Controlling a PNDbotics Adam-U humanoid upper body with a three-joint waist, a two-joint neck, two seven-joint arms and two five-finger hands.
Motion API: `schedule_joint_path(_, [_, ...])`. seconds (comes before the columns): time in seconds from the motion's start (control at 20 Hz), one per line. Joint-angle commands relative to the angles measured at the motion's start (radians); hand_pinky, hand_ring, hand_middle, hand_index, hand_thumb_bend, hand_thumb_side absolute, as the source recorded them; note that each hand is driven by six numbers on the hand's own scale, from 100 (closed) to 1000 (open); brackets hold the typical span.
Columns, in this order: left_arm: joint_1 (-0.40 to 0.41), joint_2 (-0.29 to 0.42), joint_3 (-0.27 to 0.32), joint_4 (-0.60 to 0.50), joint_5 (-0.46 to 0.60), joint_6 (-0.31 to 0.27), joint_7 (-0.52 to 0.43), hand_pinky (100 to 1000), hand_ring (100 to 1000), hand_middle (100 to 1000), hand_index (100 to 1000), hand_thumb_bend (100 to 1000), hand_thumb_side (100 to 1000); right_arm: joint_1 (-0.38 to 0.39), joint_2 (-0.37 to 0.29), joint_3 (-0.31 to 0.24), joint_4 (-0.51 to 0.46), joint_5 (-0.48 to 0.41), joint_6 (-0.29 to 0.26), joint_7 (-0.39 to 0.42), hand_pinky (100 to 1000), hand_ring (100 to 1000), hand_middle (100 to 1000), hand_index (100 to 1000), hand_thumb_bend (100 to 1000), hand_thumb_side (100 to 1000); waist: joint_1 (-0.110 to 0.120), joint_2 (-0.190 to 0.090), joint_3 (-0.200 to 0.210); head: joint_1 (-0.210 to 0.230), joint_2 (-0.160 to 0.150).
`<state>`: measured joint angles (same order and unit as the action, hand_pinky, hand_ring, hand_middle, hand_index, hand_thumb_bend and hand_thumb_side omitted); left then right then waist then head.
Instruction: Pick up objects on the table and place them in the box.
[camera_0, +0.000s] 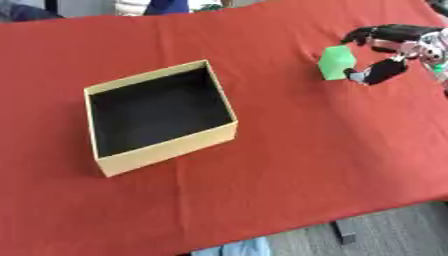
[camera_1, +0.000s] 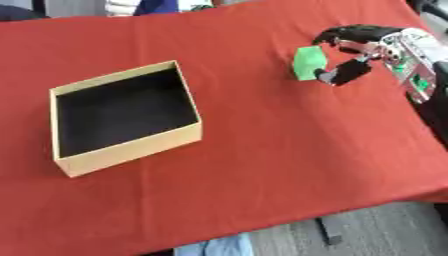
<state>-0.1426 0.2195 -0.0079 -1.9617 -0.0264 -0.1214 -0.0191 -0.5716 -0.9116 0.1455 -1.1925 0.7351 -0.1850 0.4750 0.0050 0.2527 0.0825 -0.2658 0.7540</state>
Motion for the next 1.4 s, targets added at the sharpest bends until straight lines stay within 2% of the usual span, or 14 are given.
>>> schedule_joint_path(0.05, [-0.012,0.015,-0.001,-0.023,0.001,-0.003,-0.005,692,624,599,660,100,643,-0.018,-0.041,-0.021,0.006,0.018,0.001,-0.009,839,902,1000,1000,178,534,0.0,-0.012,0.002,0.003,-0.015])
schedule_joint_path(1.4, [-0.025,0.011,-0.007,-0.029,0.002,-0.002,-0.011,694,623,598,659,100,647,-0.069,-0.016,-0.045,0.078,0.071,0.004,-0.034,837,899,1000,1000,149,506,0.004,0.012,0.023,-0.006,-0.039])
